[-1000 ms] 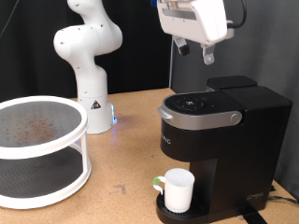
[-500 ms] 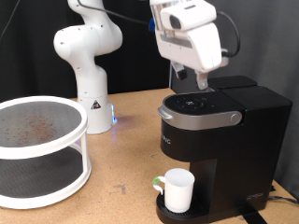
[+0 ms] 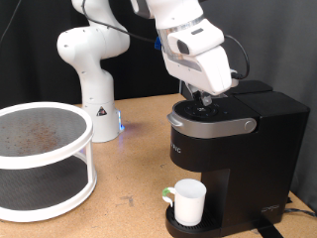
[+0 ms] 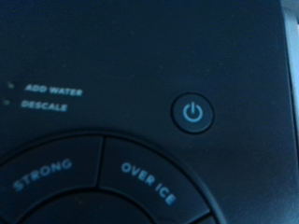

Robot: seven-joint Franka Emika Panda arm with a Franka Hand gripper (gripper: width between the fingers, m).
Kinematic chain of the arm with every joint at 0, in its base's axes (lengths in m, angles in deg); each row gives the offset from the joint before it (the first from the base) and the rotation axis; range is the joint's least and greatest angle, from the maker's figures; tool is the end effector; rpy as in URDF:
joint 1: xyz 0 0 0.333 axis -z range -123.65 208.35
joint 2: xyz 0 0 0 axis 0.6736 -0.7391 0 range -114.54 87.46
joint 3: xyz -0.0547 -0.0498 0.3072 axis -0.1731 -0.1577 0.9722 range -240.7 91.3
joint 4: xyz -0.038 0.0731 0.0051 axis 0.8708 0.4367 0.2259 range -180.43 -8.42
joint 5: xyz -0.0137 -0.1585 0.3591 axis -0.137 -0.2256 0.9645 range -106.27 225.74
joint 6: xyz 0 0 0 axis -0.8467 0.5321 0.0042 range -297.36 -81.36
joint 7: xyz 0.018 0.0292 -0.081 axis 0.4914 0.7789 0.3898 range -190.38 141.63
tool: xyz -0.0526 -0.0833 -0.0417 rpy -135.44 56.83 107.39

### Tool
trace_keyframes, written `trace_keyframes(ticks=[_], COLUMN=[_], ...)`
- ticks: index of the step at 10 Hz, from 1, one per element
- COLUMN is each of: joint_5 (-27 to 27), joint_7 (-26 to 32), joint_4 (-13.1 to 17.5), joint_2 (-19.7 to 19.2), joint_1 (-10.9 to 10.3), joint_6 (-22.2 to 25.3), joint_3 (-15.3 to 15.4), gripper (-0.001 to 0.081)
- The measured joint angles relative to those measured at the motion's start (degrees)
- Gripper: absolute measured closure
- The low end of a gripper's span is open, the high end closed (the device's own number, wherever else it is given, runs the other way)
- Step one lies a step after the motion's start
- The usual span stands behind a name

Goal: Make a cup of coffee with the keurig machine

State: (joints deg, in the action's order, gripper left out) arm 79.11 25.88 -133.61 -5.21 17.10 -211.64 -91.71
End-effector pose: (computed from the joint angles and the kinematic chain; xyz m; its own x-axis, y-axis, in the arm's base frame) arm 0.5058 0.0795 0.4370 0.6607 0.6823 0.3131 0.7414 -0.6586 -0.1292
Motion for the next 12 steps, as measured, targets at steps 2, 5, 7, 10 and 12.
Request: trace_keyframes(ticks=[2,5,7,10,12], joint_5=[0.47,0.48,0.77,2.02,3.48], joint_7=[0.08,0.07,-0.27,-1.08,-1.62], joint_4=[-0.7,-0.94,-0.35,2.7,5.33], joint_2=[-0.04,-0.91,-1.26,-3.3,-5.15], joint_1=[-0.16,-0.17,-0.15,0.23,0.74], joint_6=[-0.8,-0.13,1.01,6.34,10.79], joint_3=[0.01,-0.03,-0.23,-0.87,-1.39], gripper=[0.0764,0.0802,0.0802,0.0803,0.0803])
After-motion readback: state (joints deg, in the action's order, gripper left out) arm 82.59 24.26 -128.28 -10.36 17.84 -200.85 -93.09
